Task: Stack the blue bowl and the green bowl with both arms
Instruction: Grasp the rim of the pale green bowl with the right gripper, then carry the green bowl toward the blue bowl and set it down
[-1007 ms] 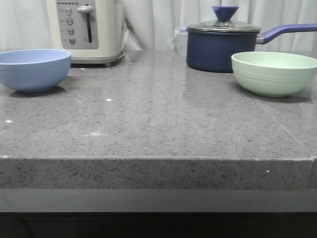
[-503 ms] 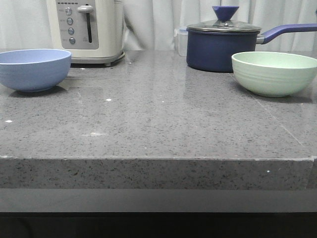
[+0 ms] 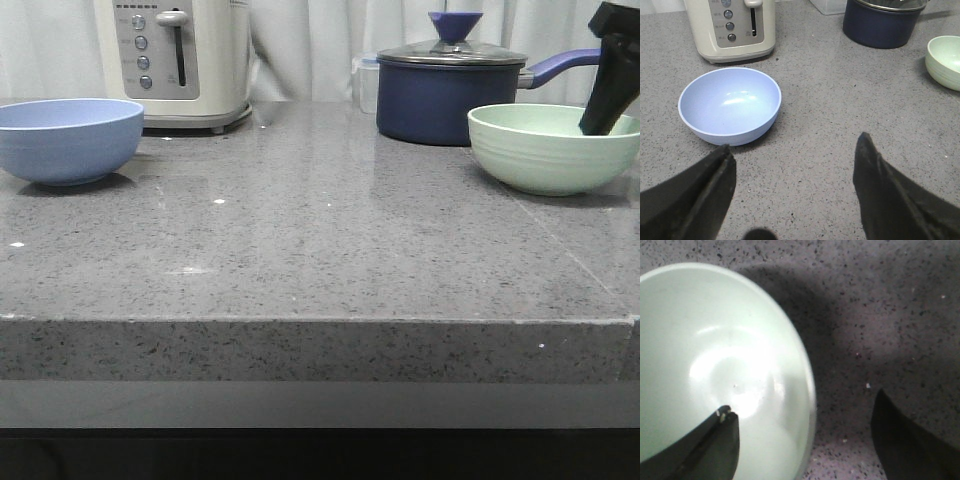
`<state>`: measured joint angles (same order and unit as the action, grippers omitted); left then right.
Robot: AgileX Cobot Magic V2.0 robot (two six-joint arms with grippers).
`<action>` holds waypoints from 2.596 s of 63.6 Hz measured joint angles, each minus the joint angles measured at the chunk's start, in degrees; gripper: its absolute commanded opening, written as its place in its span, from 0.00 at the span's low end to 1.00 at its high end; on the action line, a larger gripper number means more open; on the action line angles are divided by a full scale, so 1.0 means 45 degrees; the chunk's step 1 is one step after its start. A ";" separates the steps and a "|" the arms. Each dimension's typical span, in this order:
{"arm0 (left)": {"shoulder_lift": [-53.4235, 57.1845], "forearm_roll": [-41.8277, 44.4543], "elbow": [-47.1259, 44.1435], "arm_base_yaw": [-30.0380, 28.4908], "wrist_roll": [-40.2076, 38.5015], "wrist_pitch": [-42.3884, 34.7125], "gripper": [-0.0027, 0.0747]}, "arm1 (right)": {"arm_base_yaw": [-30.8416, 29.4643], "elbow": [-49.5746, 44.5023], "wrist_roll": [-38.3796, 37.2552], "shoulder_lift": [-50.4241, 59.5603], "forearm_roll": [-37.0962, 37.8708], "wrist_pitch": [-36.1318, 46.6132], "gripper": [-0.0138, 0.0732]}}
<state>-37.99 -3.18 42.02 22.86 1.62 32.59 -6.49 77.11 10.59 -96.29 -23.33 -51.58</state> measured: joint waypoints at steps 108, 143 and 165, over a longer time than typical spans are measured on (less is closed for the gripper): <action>0.0000 0.0000 0.0000 0.0000 0.0018 0.0000 0.67 | 0.6593 0.5614 -0.1759 -0.3337 0.2829 -0.1217 0.12; 0.0000 0.0000 0.0000 0.0000 0.0018 0.0000 0.67 | 0.6593 0.5634 -0.1788 -0.3417 0.2848 -0.1058 0.57; 0.0000 0.0000 0.0000 0.0000 0.0018 0.0000 0.67 | 0.6593 0.4949 -0.1764 -0.0428 0.3074 -0.1029 0.57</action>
<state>-37.99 -3.18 42.02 22.86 1.70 32.59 23.18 99.38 2.65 -98.21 -9.50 -56.21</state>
